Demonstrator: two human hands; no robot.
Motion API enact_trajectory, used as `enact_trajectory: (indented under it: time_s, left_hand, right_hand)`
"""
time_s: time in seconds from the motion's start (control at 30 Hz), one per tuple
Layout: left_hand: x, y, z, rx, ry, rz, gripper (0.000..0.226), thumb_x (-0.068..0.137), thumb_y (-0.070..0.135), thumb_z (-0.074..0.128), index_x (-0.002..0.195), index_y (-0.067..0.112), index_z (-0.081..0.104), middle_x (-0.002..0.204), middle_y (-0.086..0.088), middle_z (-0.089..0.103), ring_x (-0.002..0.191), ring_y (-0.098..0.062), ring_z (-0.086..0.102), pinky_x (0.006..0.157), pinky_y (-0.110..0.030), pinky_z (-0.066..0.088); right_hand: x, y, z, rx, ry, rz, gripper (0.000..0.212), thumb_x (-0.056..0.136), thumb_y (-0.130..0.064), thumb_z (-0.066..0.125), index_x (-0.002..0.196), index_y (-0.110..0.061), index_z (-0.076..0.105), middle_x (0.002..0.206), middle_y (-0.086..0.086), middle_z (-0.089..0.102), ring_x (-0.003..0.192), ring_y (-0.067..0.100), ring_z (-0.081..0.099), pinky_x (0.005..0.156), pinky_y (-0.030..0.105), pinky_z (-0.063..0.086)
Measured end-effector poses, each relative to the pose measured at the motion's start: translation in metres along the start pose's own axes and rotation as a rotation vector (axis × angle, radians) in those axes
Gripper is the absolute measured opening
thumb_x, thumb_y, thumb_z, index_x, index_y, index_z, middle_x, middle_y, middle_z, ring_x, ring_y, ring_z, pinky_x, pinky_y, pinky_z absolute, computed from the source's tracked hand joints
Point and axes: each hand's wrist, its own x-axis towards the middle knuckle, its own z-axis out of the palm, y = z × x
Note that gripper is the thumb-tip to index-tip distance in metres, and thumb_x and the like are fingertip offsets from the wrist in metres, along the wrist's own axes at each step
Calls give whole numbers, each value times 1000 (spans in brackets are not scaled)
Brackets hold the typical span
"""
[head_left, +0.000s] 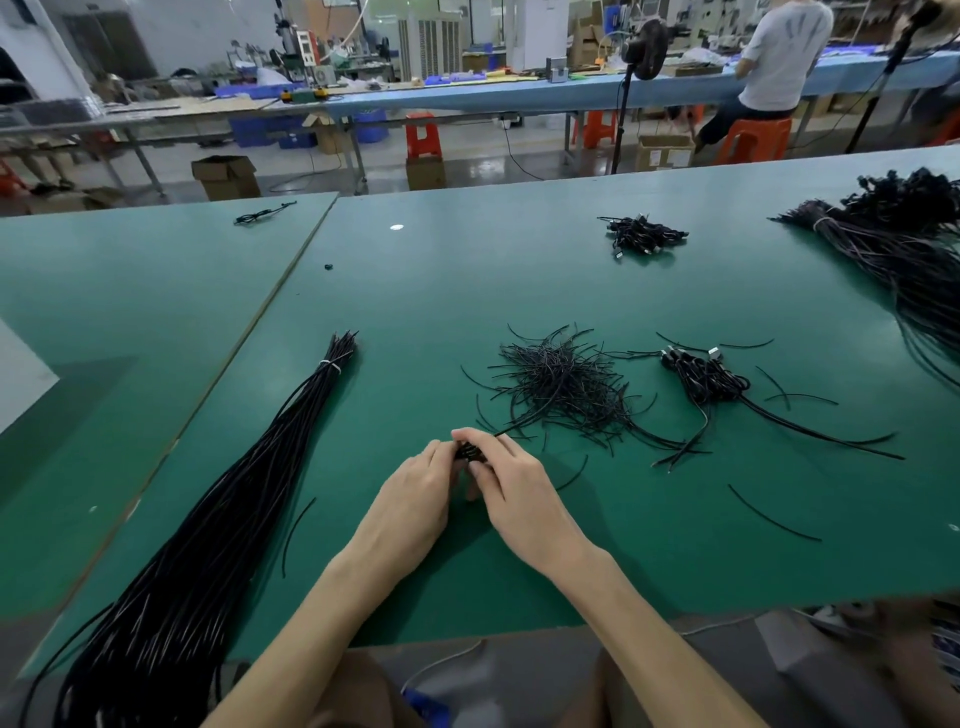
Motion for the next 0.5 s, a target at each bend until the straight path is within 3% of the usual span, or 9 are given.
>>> enact_trajectory:
  time_s: [0.13, 0.23, 0.37, 0.5]
  left_hand:
    - [1, 0, -1, -152, 14, -51, 27, 108, 11, 44, 133, 8, 54, 111, -3, 64, 91, -19, 61, 84, -35, 50]
    - [1, -1, -2, -238, 38, -60, 27, 106, 6, 47, 132, 9, 57, 114, 0, 67, 97, -10, 63, 88, -21, 50]
    - [1, -5, 0, -303, 47, -116, 23, 105, 4, 48, 122, 19, 54, 106, 5, 67, 96, 5, 62, 80, -5, 43]
    - [-1, -6, 1, -426, 40, -202, 32, 106, 11, 47, 101, 40, 35, 91, 12, 66, 86, 7, 62, 71, -5, 43]
  right_hand:
    - [0, 2, 1, 16, -7, -2, 38, 107, -14, 48, 143, -27, 53, 122, -7, 56, 104, 5, 58, 96, 16, 45]
    - [-1, 2, 4, -6, 1, -7, 38, 106, -19, 50, 142, -33, 51, 123, -7, 57, 106, 6, 58, 98, 24, 49]
    - [-2, 2, 5, -38, 29, -1, 36, 105, -25, 52, 138, -40, 50, 121, -8, 57, 102, 10, 61, 93, 26, 51]
    - [-2, 5, 5, 1, 12, 3, 33, 104, -25, 56, 135, -34, 55, 126, -7, 56, 102, 5, 58, 94, 21, 45]
